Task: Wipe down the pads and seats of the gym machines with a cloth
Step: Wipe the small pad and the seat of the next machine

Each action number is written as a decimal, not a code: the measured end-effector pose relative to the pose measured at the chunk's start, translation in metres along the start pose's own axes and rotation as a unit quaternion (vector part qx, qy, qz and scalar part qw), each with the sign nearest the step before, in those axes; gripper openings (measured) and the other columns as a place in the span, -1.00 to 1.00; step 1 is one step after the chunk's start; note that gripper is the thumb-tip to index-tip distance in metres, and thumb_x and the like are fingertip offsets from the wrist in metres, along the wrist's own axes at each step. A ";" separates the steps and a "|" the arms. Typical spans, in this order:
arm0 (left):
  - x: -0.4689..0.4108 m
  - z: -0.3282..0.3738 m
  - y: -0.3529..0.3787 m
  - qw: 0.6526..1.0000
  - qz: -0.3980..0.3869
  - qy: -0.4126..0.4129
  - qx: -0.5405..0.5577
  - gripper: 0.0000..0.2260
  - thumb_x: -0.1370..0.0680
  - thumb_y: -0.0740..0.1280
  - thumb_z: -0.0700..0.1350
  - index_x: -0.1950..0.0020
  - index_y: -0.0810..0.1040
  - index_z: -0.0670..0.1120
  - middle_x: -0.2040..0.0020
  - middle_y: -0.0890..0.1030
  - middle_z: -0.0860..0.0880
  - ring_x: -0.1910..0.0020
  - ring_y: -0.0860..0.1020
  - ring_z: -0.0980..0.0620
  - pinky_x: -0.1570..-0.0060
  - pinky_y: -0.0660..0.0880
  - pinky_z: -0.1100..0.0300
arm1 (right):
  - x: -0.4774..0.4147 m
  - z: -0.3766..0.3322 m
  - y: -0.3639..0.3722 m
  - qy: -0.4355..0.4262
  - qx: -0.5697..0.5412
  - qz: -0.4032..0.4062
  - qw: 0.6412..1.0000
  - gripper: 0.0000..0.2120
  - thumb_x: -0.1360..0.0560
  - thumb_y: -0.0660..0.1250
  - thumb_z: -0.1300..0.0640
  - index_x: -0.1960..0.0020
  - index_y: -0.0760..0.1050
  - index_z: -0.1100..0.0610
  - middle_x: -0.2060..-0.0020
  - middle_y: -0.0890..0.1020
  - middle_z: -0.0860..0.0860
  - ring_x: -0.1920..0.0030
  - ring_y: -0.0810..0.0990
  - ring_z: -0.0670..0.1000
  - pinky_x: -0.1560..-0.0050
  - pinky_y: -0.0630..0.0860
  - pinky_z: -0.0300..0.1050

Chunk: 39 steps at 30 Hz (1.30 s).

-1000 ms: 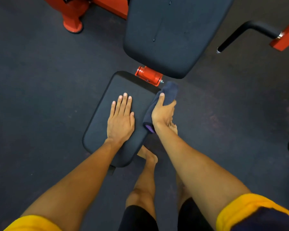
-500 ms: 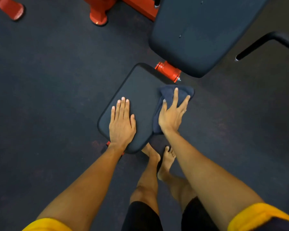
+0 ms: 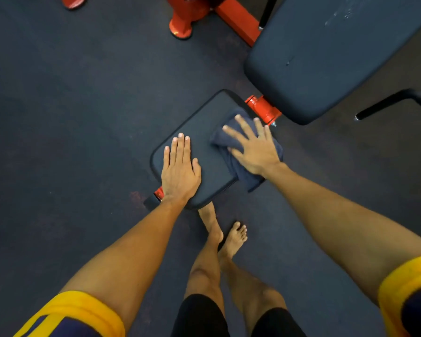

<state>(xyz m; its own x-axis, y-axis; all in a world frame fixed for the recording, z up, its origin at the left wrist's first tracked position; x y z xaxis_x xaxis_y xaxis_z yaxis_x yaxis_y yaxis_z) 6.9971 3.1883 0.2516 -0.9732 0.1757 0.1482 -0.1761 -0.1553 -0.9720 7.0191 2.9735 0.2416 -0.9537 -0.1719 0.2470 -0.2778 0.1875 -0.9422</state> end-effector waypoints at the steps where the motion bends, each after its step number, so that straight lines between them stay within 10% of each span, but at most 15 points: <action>1: 0.001 -0.001 0.001 1.000 0.000 -0.004 -0.001 -0.43 -0.66 0.03 0.00 -0.65 0.06 -0.16 -0.65 0.09 -0.13 -0.63 0.05 -0.06 -0.61 -0.02 -0.05 | -0.006 0.005 0.000 0.074 -0.036 -0.001 0.997 -0.41 -0.61 0.09 -0.24 -0.62 0.07 -0.27 -0.66 0.01 -0.07 -0.58 0.06 0.41 -0.54 0.03 0.39; 4: 0.001 -0.001 0.002 1.000 0.008 -0.002 -0.012 -0.43 -0.66 0.04 -0.01 -0.65 0.07 -0.17 -0.65 0.09 -0.13 -0.63 0.05 -0.06 -0.61 -0.02 -0.04 | 0.004 -0.035 0.007 0.153 -0.074 0.035 0.985 -0.40 -0.61 0.11 -0.24 -0.62 0.13 -0.21 -0.66 0.05 -0.01 -0.58 0.04 0.43 -0.54 0.00 0.36; 10: 0.006 -0.002 0.000 1.000 0.007 -0.011 -0.002 -0.43 -0.65 -0.03 0.01 -0.64 0.10 -0.16 -0.65 0.11 -0.11 -0.64 0.04 -0.03 -0.61 -0.03 -0.02 | 0.023 -0.067 0.010 -0.109 0.000 0.003 0.994 -0.39 -0.61 0.21 -0.17 -0.63 0.14 -0.20 -0.65 0.13 -0.01 -0.56 0.18 0.36 -0.49 0.20 0.35; 18: 0.000 -0.002 -0.010 0.996 0.005 -0.062 0.058 -0.45 -0.62 0.19 -0.07 -0.61 0.21 -0.14 -0.62 0.20 -0.07 -0.62 0.09 -0.01 -0.61 -0.05 -0.01 | 0.004 -0.014 -0.010 0.092 -0.010 -0.039 0.995 -0.37 -0.64 0.16 -0.15 -0.64 0.00 -0.22 -0.66 -0.08 -0.08 -0.56 0.12 0.35 -0.48 0.18 0.36; 32: -0.045 0.075 -0.036 0.968 -0.031 -0.204 0.140 -0.54 -0.58 0.28 -0.12 -0.47 0.39 -0.21 -0.53 0.32 -0.15 -0.57 0.19 -0.11 -0.60 -0.02 -0.08 | -0.035 0.043 -0.132 -0.086 0.137 -0.085 0.983 -0.42 -0.58 0.26 -0.08 -0.57 0.30 -0.04 -0.56 0.30 0.07 -0.35 0.38 0.37 -0.20 0.42 0.19; 36: -0.084 0.111 -0.037 0.974 -0.025 -0.174 0.141 -0.53 -0.58 0.28 -0.11 -0.48 0.38 -0.19 -0.55 0.30 -0.15 -0.58 0.16 -0.11 -0.60 -0.06 -0.09 | -0.071 0.077 -0.153 -0.112 0.246 -0.093 0.958 -0.43 -0.63 0.14 -0.16 -0.62 0.21 -0.08 -0.63 0.14 0.09 -0.52 0.19 0.34 -0.44 0.23 0.25; 39: -0.111 0.131 -0.017 0.978 -0.047 -0.157 0.127 -0.51 -0.58 0.27 -0.08 -0.51 0.35 -0.17 -0.59 0.24 -0.15 -0.61 0.09 -0.12 -0.60 -0.14 -0.14 | -0.081 0.103 -0.131 -0.175 0.343 -0.124 0.915 -0.33 -0.65 0.02 -0.25 -0.67 -0.08 -0.07 -0.66 -0.14 0.10 -0.61 -0.23 0.34 -0.55 -0.32 0.36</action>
<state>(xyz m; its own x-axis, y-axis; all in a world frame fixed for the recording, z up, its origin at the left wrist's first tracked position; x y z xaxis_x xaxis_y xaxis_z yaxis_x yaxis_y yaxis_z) 7.0885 3.0444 0.2752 -0.9415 -0.1010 0.3216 -0.2582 -0.3971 -0.8807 7.1443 2.8633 0.3221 -0.7432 -0.4480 0.4970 -0.2279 -0.5288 -0.8176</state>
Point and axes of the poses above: each hand's wrist, its own x-axis away from the middle knuckle, its own y-axis out of the palm, z = x × y, the point moved 9 cm from there along -x, towards the middle knuckle
